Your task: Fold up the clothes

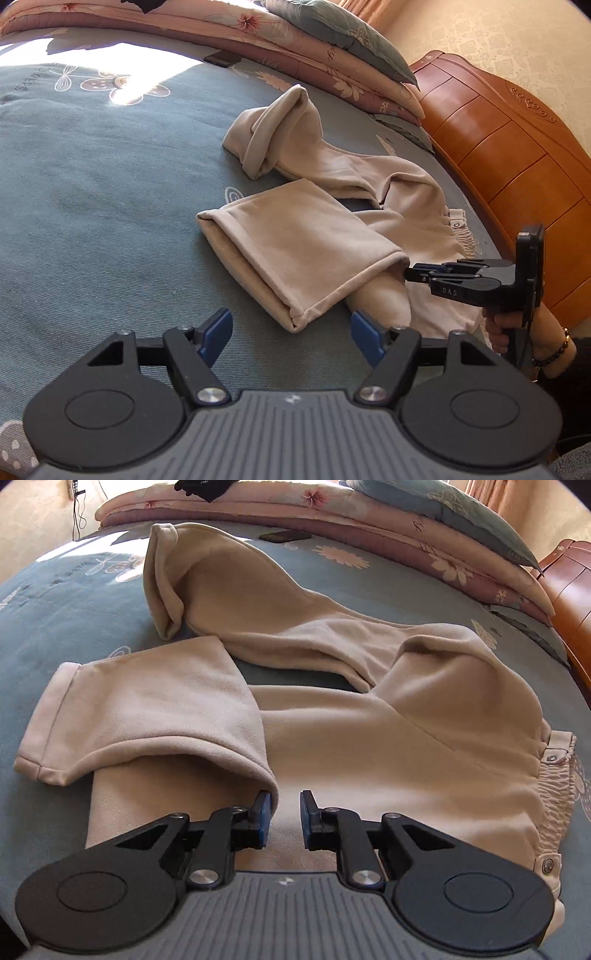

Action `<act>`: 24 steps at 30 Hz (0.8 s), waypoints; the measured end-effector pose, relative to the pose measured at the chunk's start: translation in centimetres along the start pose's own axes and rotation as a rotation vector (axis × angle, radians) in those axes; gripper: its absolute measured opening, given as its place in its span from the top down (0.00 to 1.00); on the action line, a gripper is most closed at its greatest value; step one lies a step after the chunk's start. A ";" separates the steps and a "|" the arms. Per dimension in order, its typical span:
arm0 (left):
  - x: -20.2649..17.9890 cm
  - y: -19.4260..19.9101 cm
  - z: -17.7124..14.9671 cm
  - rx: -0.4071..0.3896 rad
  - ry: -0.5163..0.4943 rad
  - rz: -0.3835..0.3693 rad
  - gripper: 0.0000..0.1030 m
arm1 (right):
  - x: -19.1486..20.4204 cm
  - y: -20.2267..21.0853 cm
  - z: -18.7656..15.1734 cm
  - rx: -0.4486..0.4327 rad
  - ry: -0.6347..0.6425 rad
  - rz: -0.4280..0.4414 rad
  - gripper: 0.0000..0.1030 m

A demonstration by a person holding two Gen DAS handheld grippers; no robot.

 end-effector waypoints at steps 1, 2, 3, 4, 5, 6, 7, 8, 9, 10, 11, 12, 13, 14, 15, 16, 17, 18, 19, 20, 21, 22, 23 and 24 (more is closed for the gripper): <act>0.2 -0.7 0.0 0.007 0.060 -0.030 0.31 | 0.1 0.3 -0.5 -0.006 -0.006 0.022 0.79; 0.5 -1.4 0.0 0.013 0.120 -0.059 0.31 | 0.1 0.6 -1.0 -0.012 -0.013 0.045 0.78; 0.7 -2.1 0.0 0.020 0.180 -0.089 0.31 | 0.2 1.0 -1.5 -0.019 -0.019 0.067 0.77; 1.2 -2.7 -0.3 0.030 0.252 -0.108 0.31 | 0.2 1.6 -1.6 -0.032 -0.018 0.074 0.73; 1.5 -3.3 -0.6 0.033 0.309 -0.124 0.31 | 0.2 2.2 -1.8 -0.050 -0.012 0.077 0.67; 1.9 -3.8 -0.9 0.028 0.357 -0.135 0.31 | 0.1 2.8 -1.7 -0.067 -0.004 0.076 0.65; 2.2 -4.2 -1.1 0.015 0.386 -0.134 0.31 | -0.1 3.4 -1.7 -0.084 0.001 0.073 0.62; 2.6 -4.6 -1.2 0.002 0.415 -0.134 0.32 | -0.3 3.9 -1.7 -0.096 0.001 0.070 0.62; 2.9 -5.0 -1.4 -0.010 0.443 -0.134 0.32 | -0.7 4.2 -1.7 -0.107 -0.005 0.073 0.62; 3.2 -5.5 -1.3 -0.010 0.452 -0.129 0.32 | -1.0 4.4 -1.5 -0.112 -0.015 0.078 0.62; 3.4 -6.1 -1.3 -0.011 0.460 -0.124 0.32 | -1.3 4.5 -1.4 -0.117 -0.026 0.079 0.62; 3.7 -6.6 -1.3 -0.011 0.469 -0.118 0.32 | -1.6 4.6 -1.3 -0.123 -0.037 0.081 0.62; 3.9 -7.0 -1.2 -0.013 0.471 -0.108 0.32 | -1.9 4.7 -1.3 -0.130 -0.045 0.081 0.62; 4.1 -7.5 -1.1 -0.015 0.473 -0.098 0.32 | -2.0 4.8 -1.3 -0.135 -0.052 0.078 0.62; 4.1 -7.7 -0.9 -0.027 0.478 -0.111 0.32 | -2.3 4.8 -1.3 -0.141 -0.065 0.076 0.62; 4.1 -7.9 -0.7 -0.032 0.477 -0.112 0.32 | -2.5 5.0 -1.4 -0.145 -0.078 0.081 0.62; 4.0 -8.1 -0.5 -0.037 0.476 -0.113 0.32 | -2.6 5.1 -1.5 -0.149 -0.091 0.088 0.62; 4.0 -8.3 -0.3 -0.042 0.474 -0.115 0.32 | -2.7 5.3 -1.7 -0.152 -0.104 0.095 0.62; 3.8 -8.5 0.0 -0.046 0.472 -0.127 0.32 | -2.8 5.3 -1.8 -0.150 -0.114 0.100 0.62; 3.8 -8.8 0.1 -0.047 0.474 -0.134 0.33 | -2.9 5.4 -2.2 -0.147 -0.130 0.102 0.62; 3.7 -9.1 0.1 -0.052 0.476 -0.140 0.34 | -3.0 5.5 -2.5 -0.144 -0.143 0.096 0.62; 3.7 -9.2 0.2 -0.062 0.479 -0.148 0.34 | -3.0 5.6 -2.8 -0.142 -0.152 0.092 0.62; 3.7 -9.3 0.3 -0.067 0.478 -0.140 0.34 | -3.0 5.7 -3.0 -0.139 -0.162 0.089 0.62; 3.7 -9.3 0.4 -0.073 0.477 -0.132 0.42 | -3.1 5.9 -3.3 -0.145 -0.179 0.092 0.62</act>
Point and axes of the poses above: each gripper's, at about its wrist camera, not at the fingertips, and y roughly against the way its jaws point, x to its left, z to its top, the point moved 8 cm from there along -y, roughly the way its jaws point
